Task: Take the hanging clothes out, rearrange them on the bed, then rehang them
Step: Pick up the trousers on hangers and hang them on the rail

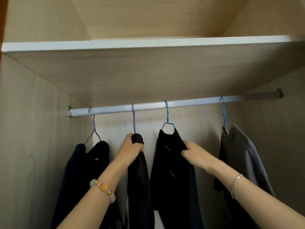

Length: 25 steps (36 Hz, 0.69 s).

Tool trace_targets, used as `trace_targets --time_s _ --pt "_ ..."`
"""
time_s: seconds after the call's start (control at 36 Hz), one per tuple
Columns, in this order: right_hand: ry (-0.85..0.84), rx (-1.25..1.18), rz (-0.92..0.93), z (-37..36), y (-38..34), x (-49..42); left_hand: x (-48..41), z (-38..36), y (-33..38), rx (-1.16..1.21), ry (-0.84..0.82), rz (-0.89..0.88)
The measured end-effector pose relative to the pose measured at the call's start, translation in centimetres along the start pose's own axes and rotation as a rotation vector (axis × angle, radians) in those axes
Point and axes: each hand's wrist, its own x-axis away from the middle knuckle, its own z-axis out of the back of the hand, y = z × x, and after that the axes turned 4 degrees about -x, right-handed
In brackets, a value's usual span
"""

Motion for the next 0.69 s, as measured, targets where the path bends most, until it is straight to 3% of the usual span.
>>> trace_targets --time_s 0.08,0.17,0.22,0.25,0.33,0.39,0.44,0.56,0.69 --pt "0.035 0.018 0.014 0.3 0.0 0.5 -0.1 -0.3 0.1 -0.149 0.038 -0.023" --pt "0.082 0.152 0.032 1.3 -0.2 1.5 0.9 -0.5 0.7 -0.683 0.19 -0.139" --pt "0.153 0.254 0.089 2.4 -0.4 2.3 2.2 -1.0 1.8 -1.031 0.359 -0.339" --pt "0.216 0.294 0.135 3.1 -0.6 2.7 2.9 -1.4 2.6 -1.093 0.394 -0.428" --pt "0.489 0.404 0.246 6.2 -0.8 3.5 4.7 -3.5 5.2 -1.035 0.305 -0.542" --pt "0.609 0.474 0.22 8.8 -0.1 3.7 5.4 -5.9 6.7 -0.955 0.195 -0.539" --pt "0.597 0.517 0.113 11.1 1.2 3.6 5.3 -8.6 7.7 -0.813 0.097 -0.481" --pt "0.403 0.469 -0.114 13.5 4.1 2.8 3.0 -14.4 7.9 -0.53 0.006 -0.277" --pt "0.336 0.301 -0.117 14.4 6.7 2.0 0.5 -18.7 7.7 -0.266 0.017 -0.066"
